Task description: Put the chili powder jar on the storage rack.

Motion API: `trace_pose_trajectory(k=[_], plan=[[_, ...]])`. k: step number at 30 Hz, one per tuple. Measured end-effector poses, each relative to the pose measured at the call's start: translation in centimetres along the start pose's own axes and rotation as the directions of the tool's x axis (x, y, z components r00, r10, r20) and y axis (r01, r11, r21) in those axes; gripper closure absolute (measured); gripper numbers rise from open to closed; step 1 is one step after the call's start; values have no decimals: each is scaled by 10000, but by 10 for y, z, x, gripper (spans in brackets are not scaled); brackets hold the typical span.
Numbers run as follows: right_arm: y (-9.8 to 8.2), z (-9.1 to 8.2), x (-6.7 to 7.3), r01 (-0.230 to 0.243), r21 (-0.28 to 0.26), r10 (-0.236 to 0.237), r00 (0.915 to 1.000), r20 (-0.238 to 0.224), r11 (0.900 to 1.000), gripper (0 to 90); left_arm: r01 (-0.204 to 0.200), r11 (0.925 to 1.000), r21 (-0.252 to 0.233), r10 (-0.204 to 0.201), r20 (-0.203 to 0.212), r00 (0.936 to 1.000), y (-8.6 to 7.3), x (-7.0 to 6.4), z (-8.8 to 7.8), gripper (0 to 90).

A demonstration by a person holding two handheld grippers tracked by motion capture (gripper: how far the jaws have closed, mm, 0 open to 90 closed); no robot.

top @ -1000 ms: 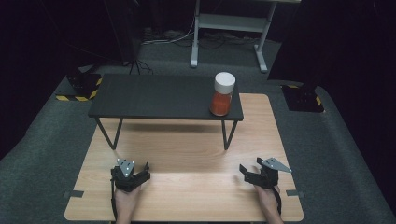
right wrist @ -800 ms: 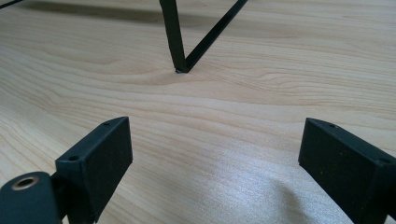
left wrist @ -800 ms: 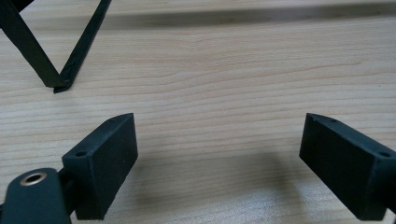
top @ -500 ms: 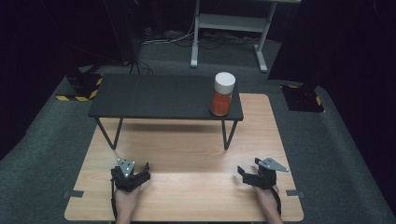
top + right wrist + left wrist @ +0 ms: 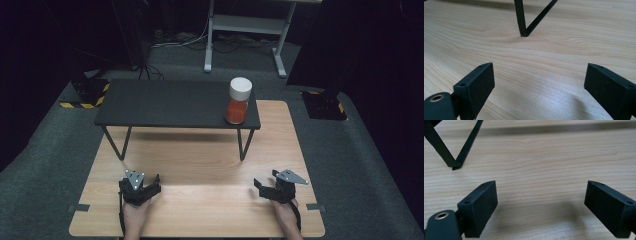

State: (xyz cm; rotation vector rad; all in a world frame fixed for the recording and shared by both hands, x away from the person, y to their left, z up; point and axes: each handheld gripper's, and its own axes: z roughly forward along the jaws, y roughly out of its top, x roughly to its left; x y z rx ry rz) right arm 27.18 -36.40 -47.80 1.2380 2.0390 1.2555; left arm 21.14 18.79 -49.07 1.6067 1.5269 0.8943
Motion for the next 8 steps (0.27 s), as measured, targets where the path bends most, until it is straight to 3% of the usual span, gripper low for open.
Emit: trace_pose_trajectory(k=[8], plan=[[-1,-1,-2,-17,-34,16,9999,-143,10000,90,5,10000,-8,-5,1,10000,0,0,0,117]])
